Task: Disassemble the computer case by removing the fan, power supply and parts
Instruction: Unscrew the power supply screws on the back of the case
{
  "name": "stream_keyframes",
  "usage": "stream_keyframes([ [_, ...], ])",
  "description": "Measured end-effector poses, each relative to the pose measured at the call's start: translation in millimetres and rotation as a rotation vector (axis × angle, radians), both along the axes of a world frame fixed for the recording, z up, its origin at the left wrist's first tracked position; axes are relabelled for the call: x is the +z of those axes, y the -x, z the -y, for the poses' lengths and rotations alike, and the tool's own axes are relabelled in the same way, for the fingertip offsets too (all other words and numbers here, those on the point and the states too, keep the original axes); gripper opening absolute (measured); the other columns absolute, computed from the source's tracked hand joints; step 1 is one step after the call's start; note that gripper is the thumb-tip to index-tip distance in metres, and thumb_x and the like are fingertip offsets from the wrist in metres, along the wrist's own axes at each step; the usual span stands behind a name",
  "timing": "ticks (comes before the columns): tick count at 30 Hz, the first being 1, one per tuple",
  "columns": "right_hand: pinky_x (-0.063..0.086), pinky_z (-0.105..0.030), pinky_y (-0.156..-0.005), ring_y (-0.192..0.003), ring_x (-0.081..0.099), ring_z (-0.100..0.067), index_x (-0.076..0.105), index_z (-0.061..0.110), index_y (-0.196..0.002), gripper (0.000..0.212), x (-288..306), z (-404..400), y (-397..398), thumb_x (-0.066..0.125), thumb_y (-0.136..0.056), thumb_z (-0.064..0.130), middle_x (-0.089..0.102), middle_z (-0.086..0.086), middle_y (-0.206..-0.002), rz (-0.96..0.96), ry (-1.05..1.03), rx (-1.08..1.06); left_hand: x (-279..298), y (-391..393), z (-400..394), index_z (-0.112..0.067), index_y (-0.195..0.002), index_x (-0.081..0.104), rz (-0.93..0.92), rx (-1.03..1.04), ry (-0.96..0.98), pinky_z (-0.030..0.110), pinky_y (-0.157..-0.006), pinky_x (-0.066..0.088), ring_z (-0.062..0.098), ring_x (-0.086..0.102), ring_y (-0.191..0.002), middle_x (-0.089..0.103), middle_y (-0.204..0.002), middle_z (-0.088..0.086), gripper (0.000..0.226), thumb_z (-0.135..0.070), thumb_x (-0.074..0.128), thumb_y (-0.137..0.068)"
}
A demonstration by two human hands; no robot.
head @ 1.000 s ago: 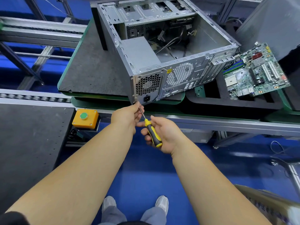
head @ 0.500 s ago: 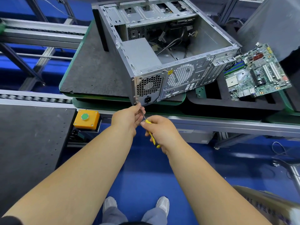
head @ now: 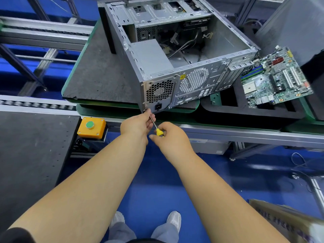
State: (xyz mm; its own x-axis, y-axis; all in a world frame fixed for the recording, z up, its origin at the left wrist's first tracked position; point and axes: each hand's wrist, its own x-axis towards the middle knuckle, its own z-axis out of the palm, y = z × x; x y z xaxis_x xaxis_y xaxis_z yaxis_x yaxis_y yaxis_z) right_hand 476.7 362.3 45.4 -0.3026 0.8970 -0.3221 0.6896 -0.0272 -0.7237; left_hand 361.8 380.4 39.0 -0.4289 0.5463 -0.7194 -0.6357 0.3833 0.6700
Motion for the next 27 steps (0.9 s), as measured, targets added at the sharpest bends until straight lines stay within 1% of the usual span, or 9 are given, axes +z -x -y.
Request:
stream_keyframes([
  [2,0.035,-0.027,-0.053,-0.055,0.049,-0.01,0.064,0.019,-0.092,0.022,2.9,-1.4,-3.6,0.063,-0.092,0.04,0.063,0.002,-0.073,-0.237,0.335,-0.124,0.7,-1.0,-0.2,-0.011,-0.078,0.066,0.01,0.003,-0.011,0.014,-0.059,0.05,0.003,0.063,-0.06,0.068,-0.073,-0.001,0.019,-0.024,0.066,-0.093],
  [4,0.033,-0.025,-0.051,-0.053,0.046,-0.012,0.068,0.012,-0.095,0.036,3.5,-2.8,-9.3,0.05,-0.099,0.043,0.062,-0.002,-0.066,-0.465,0.671,-0.233,1.4,-2.1,1.5,-0.01,-0.079,0.067,0.017,0.03,-0.01,0.013,-0.054,0.049,0.003,0.064,-0.056,0.069,-0.072,0.0,0.018,-0.023,0.066,-0.092],
  [5,0.035,-0.024,-0.052,-0.052,0.046,-0.013,0.068,0.008,-0.096,0.042,3.5,-3.9,-12.1,0.043,-0.103,0.041,0.061,-0.004,-0.064,-0.575,0.799,-0.275,2.2,-2.6,2.4,-0.01,-0.08,0.068,0.017,0.043,-0.007,0.012,-0.053,0.049,0.002,0.065,-0.055,0.07,-0.071,0.0,0.017,-0.022,0.068,-0.091],
  [7,0.038,-0.023,-0.053,-0.05,0.046,-0.013,0.068,0.004,-0.099,0.045,2.0,-6.1,-16.2,0.035,-0.106,0.034,0.059,-0.003,-0.063,-0.68,0.902,-0.301,3.9,-3.6,3.7,-0.011,-0.08,0.068,0.016,0.051,-0.007,0.012,-0.052,0.049,0.002,0.066,-0.056,0.071,-0.072,-0.001,0.016,-0.023,0.068,-0.091],
  [12,0.039,-0.021,-0.048,-0.047,0.044,-0.011,0.068,0.006,-0.097,0.037,1.8,-6.9,-15.0,0.041,-0.106,0.029,0.056,-0.001,-0.06,-0.657,0.815,-0.306,6.3,-3.2,5.7,-0.01,-0.086,0.069,0.016,0.033,-0.017,0.013,-0.055,0.053,0.005,0.069,-0.066,0.073,-0.081,0.001,0.014,-0.023,0.068,-0.091],
  [15,0.04,-0.02,-0.048,-0.046,0.045,-0.009,0.068,0.009,-0.096,0.031,1.9,-6.3,-13.1,0.045,-0.105,0.028,0.057,0.0,-0.059,-0.552,0.704,-0.309,5.7,-2.7,6.8,-0.011,-0.088,0.069,0.007,0.01,-0.025,0.014,-0.059,0.054,0.006,0.07,-0.072,0.073,-0.083,0.001,0.014,-0.025,0.067,-0.092],
  [22,0.048,-0.03,-0.053,-0.045,0.055,-0.011,0.06,0.023,-0.089,0.011,1.8,0.5,-8.3,0.06,-0.093,0.033,0.063,0.0,-0.069,-0.219,0.223,-0.17,6.9,-1.7,6.8,-0.011,-0.087,0.068,0.006,0.003,-0.022,0.015,-0.059,0.054,0.006,0.07,-0.074,0.073,-0.083,0.001,0.014,-0.024,0.066,-0.092],
  [24,0.053,-0.037,-0.058,-0.054,0.06,-0.018,0.054,0.025,-0.084,0.015,1.7,1.8,-7.0,0.063,-0.091,0.035,0.061,0.002,-0.07,-0.141,0.102,-0.119,7.4,-1.3,7.4,-0.011,-0.087,0.068,0.005,-0.003,-0.026,0.015,-0.06,0.054,0.007,0.07,-0.075,0.073,-0.083,0.001,0.014,-0.024,0.066,-0.093],
  [27,0.044,-0.034,-0.056,-0.065,0.055,-0.02,0.045,0.025,-0.081,0.024,0.8,3.4,-5.6,0.063,-0.09,0.037,0.053,0.006,-0.067,0.011,-0.076,-0.041,7.8,-1.8,8.5,-0.011,-0.09,0.068,0.008,-0.002,-0.036,0.015,-0.063,0.054,0.008,0.07,-0.077,0.072,-0.085,0.001,0.013,-0.023,0.065,-0.093],
])
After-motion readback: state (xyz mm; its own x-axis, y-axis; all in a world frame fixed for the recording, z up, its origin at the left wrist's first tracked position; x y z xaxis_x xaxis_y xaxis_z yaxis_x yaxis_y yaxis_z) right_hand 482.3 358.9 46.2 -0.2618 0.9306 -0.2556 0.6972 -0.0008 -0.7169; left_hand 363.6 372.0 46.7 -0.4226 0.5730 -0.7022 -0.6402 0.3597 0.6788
